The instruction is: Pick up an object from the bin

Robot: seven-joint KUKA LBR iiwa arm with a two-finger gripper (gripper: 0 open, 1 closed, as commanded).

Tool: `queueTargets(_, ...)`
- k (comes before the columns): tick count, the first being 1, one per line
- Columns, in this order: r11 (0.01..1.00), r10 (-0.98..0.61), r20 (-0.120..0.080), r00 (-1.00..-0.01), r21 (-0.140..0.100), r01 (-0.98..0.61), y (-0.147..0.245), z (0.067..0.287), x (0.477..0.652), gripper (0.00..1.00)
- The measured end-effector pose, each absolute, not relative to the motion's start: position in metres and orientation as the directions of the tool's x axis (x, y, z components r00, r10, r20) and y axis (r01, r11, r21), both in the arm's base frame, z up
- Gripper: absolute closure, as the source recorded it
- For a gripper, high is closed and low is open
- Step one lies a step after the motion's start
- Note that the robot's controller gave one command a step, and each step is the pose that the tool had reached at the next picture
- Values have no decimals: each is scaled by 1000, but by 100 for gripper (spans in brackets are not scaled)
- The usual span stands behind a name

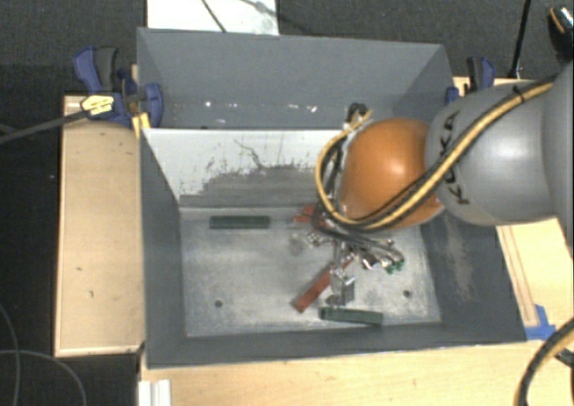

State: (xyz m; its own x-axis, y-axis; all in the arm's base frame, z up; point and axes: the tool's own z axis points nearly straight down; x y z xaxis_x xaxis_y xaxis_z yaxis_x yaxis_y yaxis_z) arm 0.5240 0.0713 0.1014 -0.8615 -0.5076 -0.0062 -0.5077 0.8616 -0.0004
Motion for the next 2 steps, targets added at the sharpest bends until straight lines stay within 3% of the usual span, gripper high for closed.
queueTargets(1,785,-620,-4,-785,-3,-620,24,104,524,0)
queueTargets(2,714,-700,-4,-714,0,-700,50,69,558,0)
